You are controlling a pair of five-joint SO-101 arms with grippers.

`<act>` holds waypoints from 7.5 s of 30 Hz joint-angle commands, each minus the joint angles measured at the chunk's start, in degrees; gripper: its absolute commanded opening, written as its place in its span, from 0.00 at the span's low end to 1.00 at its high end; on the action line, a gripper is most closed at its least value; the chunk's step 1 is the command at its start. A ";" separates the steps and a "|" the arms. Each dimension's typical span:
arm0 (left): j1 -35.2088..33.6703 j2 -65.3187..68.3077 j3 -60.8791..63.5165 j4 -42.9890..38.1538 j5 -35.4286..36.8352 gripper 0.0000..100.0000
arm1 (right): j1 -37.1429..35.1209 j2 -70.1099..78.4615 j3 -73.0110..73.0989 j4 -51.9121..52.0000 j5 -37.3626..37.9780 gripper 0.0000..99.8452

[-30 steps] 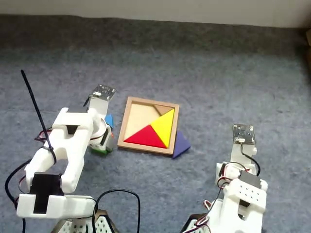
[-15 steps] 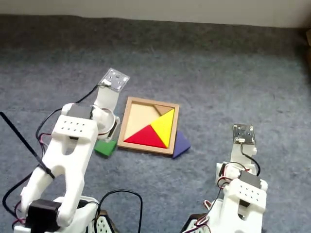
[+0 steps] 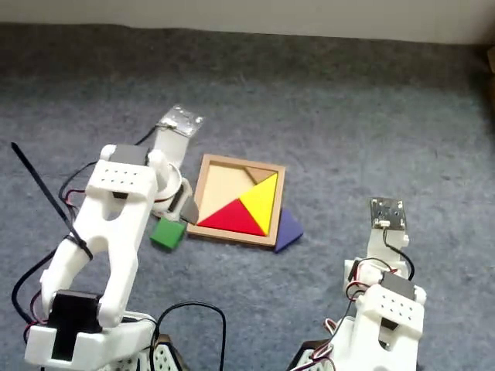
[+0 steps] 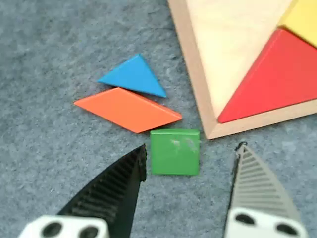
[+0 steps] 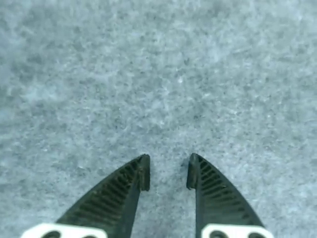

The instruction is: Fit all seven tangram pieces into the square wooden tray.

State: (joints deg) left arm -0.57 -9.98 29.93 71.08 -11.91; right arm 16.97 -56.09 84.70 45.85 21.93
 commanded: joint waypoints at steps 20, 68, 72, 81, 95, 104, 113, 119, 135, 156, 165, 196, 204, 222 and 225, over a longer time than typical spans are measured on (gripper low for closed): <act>-2.42 17.36 -1.89 -4.66 -3.87 0.28 | 1.36 0.13 0.13 -0.92 -0.18 0.13; -4.26 7.08 11.74 -11.52 -2.73 0.22 | 1.36 0.13 0.13 -0.92 -0.18 0.13; -4.44 14.90 3.74 -5.01 -2.73 0.22 | 1.36 0.13 0.13 -0.92 -0.18 0.13; -2.95 16.92 -0.22 -2.37 -3.16 0.10 | 1.36 0.13 0.13 -0.92 -0.18 0.13; 4.88 0.31 -4.18 2.90 -2.81 0.10 | 1.36 0.13 0.13 -0.92 -0.18 0.13; 10.24 17.89 -22.46 3.34 -2.99 0.10 | 1.36 0.13 0.13 -0.92 -0.18 0.13; 14.37 33.71 -42.51 8.26 -3.16 0.10 | 1.36 0.13 0.13 -0.92 -0.18 0.13; 15.34 44.88 -58.15 16.09 -3.25 0.10 | 1.36 0.13 0.13 -0.92 -0.18 0.13; 14.99 58.86 -86.29 29.45 -2.90 0.25 | 1.36 0.13 0.13 -0.92 -0.18 0.13; 13.49 68.44 -84.88 29.27 -3.16 0.09 | 1.36 0.13 0.13 -0.92 -0.09 0.13; 17.98 68.79 -90.33 29.36 -3.08 0.10 | 1.36 0.13 0.13 -0.92 -0.09 0.13; 8.48 41.36 -78.73 30.15 -2.99 0.10 | 1.36 0.13 0.13 -0.92 -0.09 0.13; 2.33 23.78 -55.43 29.80 -2.73 0.23 | 1.36 0.13 0.13 -0.92 -0.09 0.13; -3.47 23.69 -25.19 4.13 9.76 0.30 | 1.36 0.13 0.13 -0.92 -0.09 0.13; -3.47 23.78 -22.29 0.44 9.67 0.30 | 1.36 0.13 0.13 -0.92 -0.09 0.13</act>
State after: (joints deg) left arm -3.65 16.84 6.55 74.77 -2.77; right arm 16.97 -56.09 84.70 45.85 21.93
